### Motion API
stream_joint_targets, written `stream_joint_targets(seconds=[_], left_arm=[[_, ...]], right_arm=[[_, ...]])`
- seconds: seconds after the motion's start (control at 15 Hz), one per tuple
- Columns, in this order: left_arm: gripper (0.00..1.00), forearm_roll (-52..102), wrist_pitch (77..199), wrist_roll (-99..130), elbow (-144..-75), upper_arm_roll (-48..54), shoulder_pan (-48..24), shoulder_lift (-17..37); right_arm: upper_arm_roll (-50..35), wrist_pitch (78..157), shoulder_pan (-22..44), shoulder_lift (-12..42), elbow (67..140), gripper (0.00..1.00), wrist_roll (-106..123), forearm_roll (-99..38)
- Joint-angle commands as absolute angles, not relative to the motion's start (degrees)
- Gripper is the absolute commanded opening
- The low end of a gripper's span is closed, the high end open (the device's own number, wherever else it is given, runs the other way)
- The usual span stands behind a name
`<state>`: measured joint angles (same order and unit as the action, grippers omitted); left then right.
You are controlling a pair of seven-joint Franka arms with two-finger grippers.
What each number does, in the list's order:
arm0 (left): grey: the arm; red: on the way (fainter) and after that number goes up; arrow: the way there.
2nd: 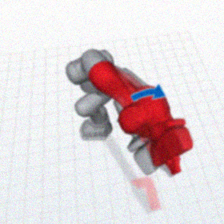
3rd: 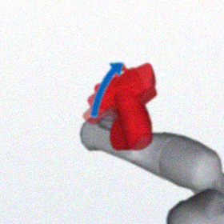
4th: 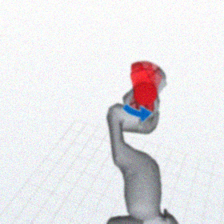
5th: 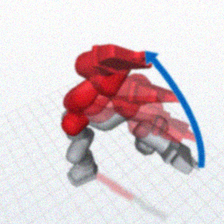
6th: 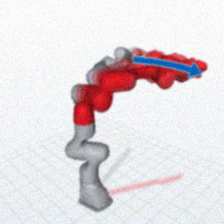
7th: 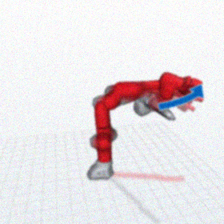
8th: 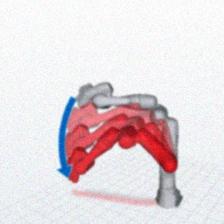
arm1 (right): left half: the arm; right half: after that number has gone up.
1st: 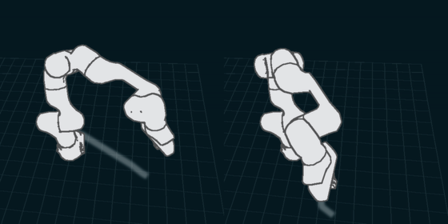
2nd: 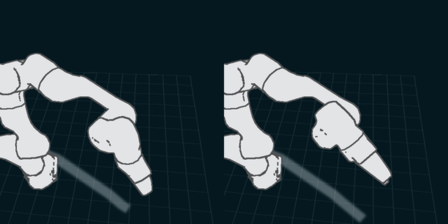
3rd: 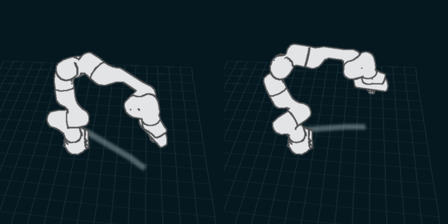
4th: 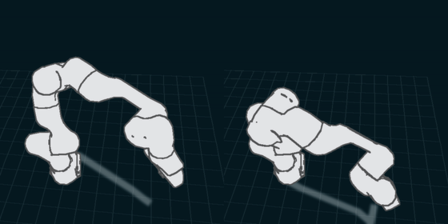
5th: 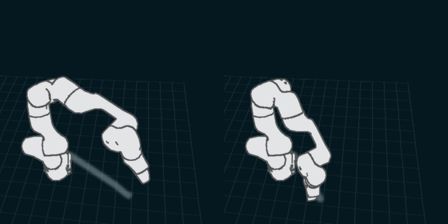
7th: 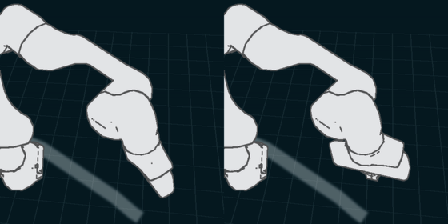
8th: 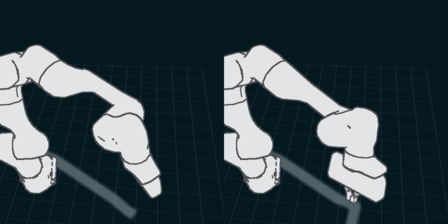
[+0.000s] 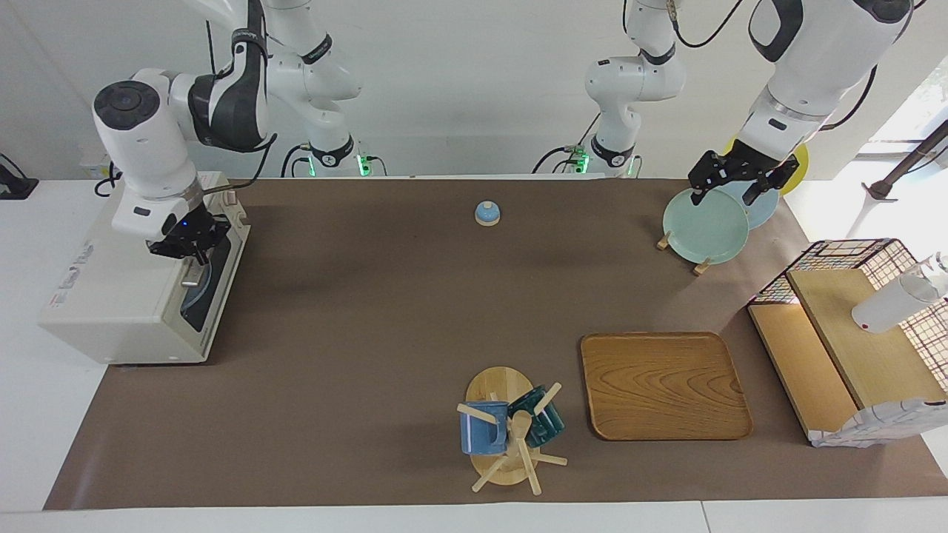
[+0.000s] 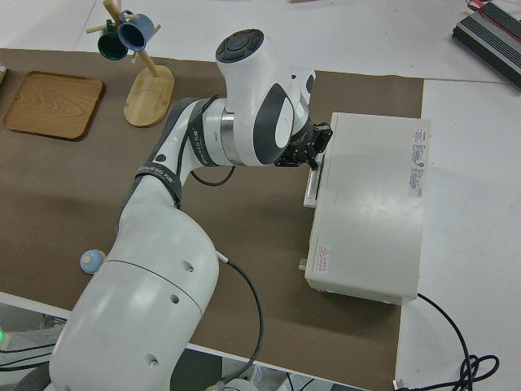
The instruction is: Put eggplant into oven
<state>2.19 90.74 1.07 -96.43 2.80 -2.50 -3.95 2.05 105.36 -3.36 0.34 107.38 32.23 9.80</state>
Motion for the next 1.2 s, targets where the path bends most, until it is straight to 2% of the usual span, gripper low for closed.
stream_joint_targets(seconds=[0.0,0.13,0.2,0.27,0.33,0.4,0.47,0.67,1.13], left_arm=[[1.0,1.23,90.53,0.35,-96.77,3.16,-1.93,-4.57],[1.0,1.23,90.53,0.35,-96.77,3.16,-1.93,-4.57],[1.0,1.23,90.53,0.35,-96.77,3.16,-1.93,-4.57],[1.0,1.23,90.53,0.35,-96.77,3.16,-1.93,-4.57],[1.0,1.23,90.53,0.35,-96.77,3.16,-1.93,-4.57],[1.0,1.23,90.53,0.35,-96.77,3.16,-1.93,-4.57],[1.0,1.23,90.53,0.35,-96.77,3.16,-1.93,-4.57],[1.0,1.23,90.53,0.35,-96.77,3.16,-1.93,-4.57],[1.0,1.23,90.53,0.44,-96.77,3.16,-1.93,-4.57]], right_arm=[[1.67,100.64,-1.41,1.23,103.1,0.24,24.37,7.82],[0.36,99.41,-1.41,1.14,101.7,0.37,22.59,6.6],[0.26,96.45,-1.41,1.14,99.95,0.39,21.8,4.59],[0.26,93.37,-1.67,1.23,97.93,0.46,19.71,3.61],[0.35,90.9,-1.84,1.23,96.52,0.58,18.56,3.52],[0.53,89.23,-1.93,1.14,95.81,0.85,18.46,3.52],[0.61,88.34,-2.02,0.53,95.45,1.0,18.11,3.43],[0.0,88.24,-1.41,-1.23,94.31,1.0,12.68,3.51],[-0.53,86.58,-2.37,-1.23,94.57,1.0,11.34,1.41]])
